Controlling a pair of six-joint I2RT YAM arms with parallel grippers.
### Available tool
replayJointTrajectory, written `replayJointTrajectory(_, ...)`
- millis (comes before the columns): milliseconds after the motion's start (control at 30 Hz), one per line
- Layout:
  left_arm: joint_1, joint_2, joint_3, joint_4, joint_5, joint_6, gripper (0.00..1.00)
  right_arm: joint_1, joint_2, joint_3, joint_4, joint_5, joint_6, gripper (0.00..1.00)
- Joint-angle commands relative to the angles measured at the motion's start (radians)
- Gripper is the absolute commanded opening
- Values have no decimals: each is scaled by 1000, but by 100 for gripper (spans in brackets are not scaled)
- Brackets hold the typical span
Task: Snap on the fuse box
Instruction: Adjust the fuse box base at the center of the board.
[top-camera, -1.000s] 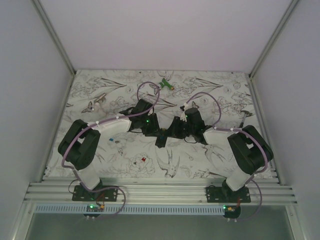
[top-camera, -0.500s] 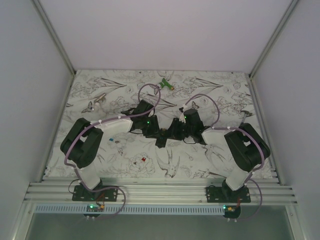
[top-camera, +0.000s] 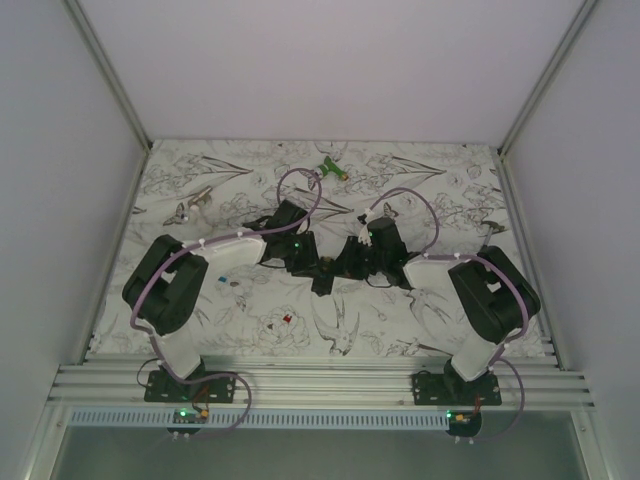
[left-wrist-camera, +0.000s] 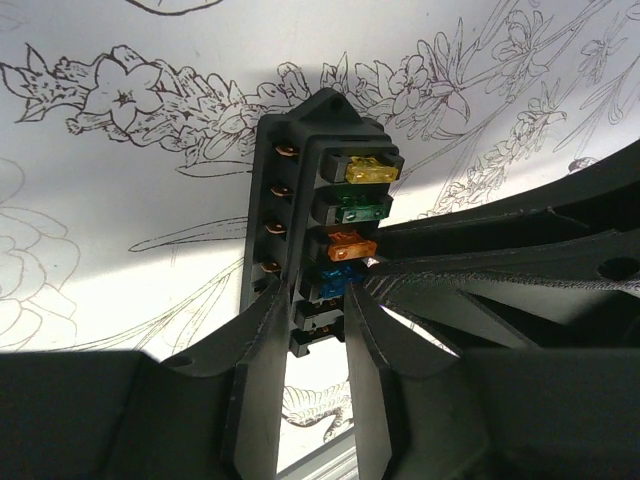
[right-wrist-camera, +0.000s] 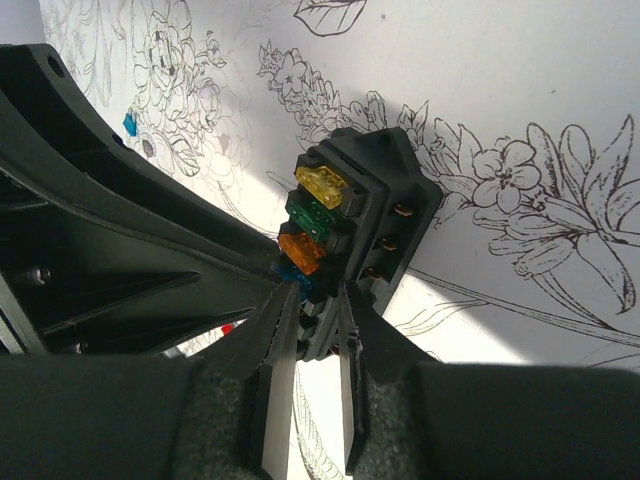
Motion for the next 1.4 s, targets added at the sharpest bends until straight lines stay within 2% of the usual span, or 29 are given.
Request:
replayJointTrajectory(0,-18,47,3,-16,5,4,29,23,33,-9,-64,32,-49,22)
replayJointTrajectory(600,-29,107,20,-36,-6,5,25,92,111,-3,-312,145,-181,12)
replayJointTrajectory(1367,-19,117,18,-66,-34,16,25,149,215,-51,-563,306,-220,7)
